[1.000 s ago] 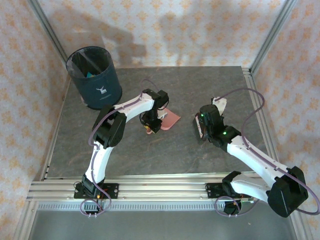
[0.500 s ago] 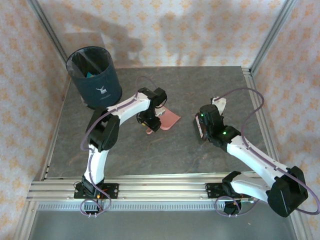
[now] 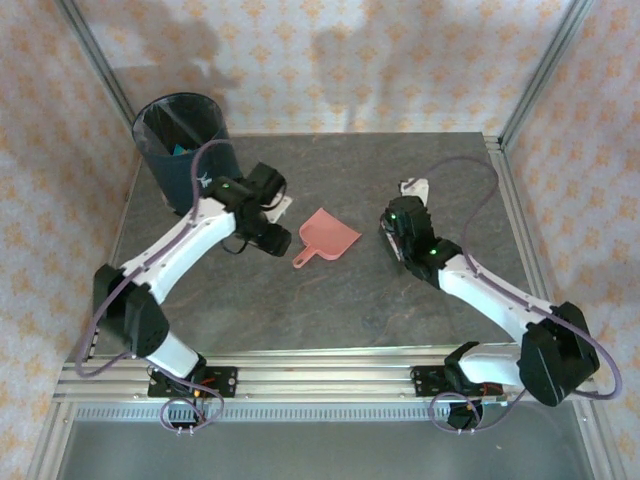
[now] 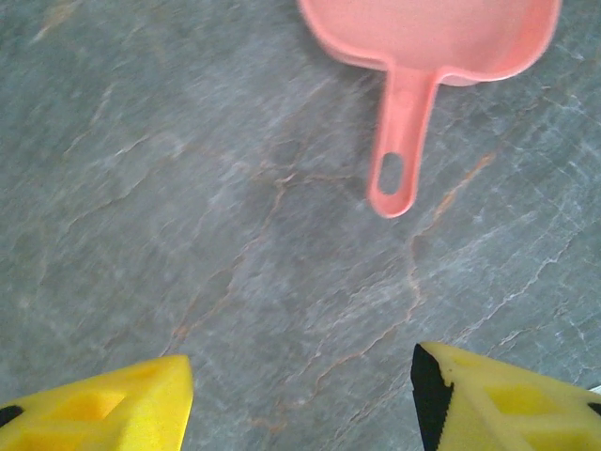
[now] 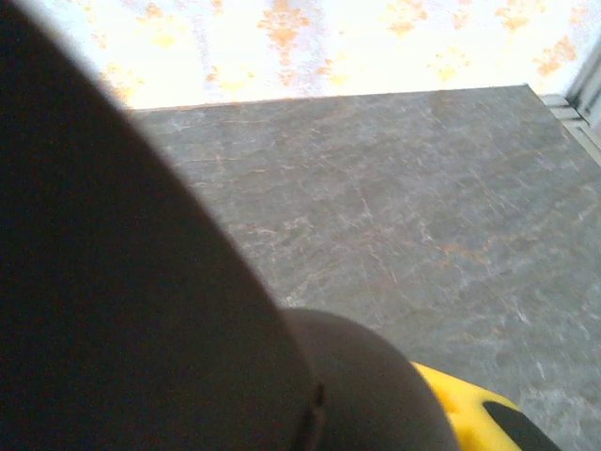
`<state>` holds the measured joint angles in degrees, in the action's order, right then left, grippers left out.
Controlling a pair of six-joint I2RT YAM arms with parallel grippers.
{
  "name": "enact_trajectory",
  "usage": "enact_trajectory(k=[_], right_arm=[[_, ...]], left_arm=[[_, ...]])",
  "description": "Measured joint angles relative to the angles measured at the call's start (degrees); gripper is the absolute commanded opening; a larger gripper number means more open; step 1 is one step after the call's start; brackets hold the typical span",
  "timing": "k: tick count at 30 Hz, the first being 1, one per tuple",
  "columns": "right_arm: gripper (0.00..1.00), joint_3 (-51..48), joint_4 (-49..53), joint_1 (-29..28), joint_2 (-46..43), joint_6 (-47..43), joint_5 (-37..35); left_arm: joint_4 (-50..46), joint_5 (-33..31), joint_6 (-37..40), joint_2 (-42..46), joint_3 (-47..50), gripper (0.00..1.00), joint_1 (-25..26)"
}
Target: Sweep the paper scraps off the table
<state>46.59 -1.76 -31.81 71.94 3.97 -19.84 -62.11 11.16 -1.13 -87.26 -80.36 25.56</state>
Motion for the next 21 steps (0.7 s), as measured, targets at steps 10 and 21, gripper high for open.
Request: enact_trajectory(k=[10,21], right_arm=[[0.0,4.28,-8.48,0.0,8.46,-12.52,5.55],[0.0,8.09,-17.73,-2.12,17.4,-23.37,8.83]], left_arm=[[4.42,0.59,-3.21,12.57,12.13,0.65,-5.38],[8.7,1.09,-4.66,12.98,14.4,0.65,-5.49]])
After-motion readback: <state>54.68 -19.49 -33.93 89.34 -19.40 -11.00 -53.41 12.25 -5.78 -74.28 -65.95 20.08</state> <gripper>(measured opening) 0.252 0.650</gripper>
